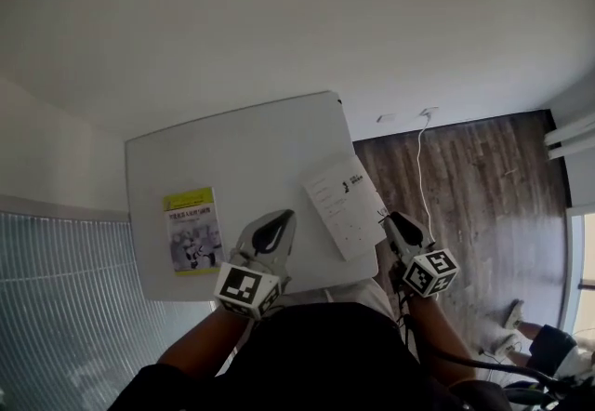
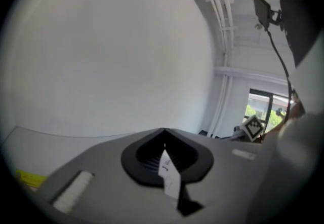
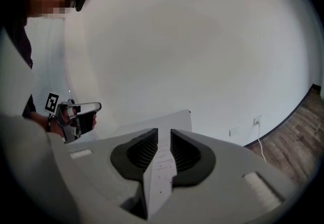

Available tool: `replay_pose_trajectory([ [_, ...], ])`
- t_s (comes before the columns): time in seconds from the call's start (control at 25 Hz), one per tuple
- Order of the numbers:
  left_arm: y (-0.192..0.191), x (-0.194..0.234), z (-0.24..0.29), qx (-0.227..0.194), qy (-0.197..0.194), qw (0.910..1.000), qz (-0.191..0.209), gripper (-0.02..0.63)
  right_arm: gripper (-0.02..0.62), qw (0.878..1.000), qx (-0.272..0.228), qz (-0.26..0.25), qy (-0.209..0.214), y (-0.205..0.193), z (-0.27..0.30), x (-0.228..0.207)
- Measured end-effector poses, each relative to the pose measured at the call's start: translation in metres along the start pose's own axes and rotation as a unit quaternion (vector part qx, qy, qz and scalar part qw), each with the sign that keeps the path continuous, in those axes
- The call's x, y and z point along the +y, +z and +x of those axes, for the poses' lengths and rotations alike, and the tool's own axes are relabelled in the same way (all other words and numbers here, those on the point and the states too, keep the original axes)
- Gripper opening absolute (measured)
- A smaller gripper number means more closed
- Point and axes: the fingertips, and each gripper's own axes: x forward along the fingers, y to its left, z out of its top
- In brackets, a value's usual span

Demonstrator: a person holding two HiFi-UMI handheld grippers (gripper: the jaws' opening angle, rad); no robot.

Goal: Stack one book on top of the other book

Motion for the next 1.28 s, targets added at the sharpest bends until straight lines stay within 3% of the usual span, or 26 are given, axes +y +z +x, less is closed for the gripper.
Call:
replay_pose_trajectory([
  [0.24, -0.034, -0.015, 0.029, 0.029, 0.002, 0.9995, 0.011, 0.006, 0.108, 0.999, 0.035, 0.011, 0.028, -0.012, 0.014, -0.017],
  [0.44, -0.070, -0.018, 0.047, 0.087, 0.016, 0.9960, -0.013, 0.006, 0.144, 0.998, 0.045, 0.025, 0.040, -0.020, 0.022, -0.038],
  [0.68, -0.096, -0.046, 0.069, 0.141, -0.007, 0.9900, -0.006, 0.006, 0.154, 0.993, 0.097, 0.055, 0.037, -0.060, 0.032, -0.073],
  [0.76, -0.098, -0.049, 0.078, 0.146, 0.000, 0.9892, -0.002, 0.006, 0.173, 0.991, 0.108, 0.061, 0.042, -0.069, 0.037, -0.082],
  [0.88, -0.091, -0.055, 0.090, 0.139, 0.016, 0.9895, -0.035, 0.006, 0.175, 0.991, 0.112, 0.064, 0.041, -0.078, 0.043, -0.095],
  [0.96, -0.093, -0.058, 0.093, 0.141, 0.016, 0.9893, -0.034, 0.006, 0.176, 0.990, 0.114, 0.072, 0.050, -0.082, 0.047, -0.100],
  [1.12, -0.111, -0.058, 0.094, 0.159, 0.015, 0.9870, -0.023, 0.006, 0.233, 0.983, 0.123, 0.096, 0.095, -0.092, 0.058, -0.100],
  [1.28, -0.107, -0.065, 0.101, 0.159, 0.021, 0.9861, -0.043, 0.006, 0.257, 0.976, 0.137, 0.115, 0.128, -0.102, 0.070, -0.100],
])
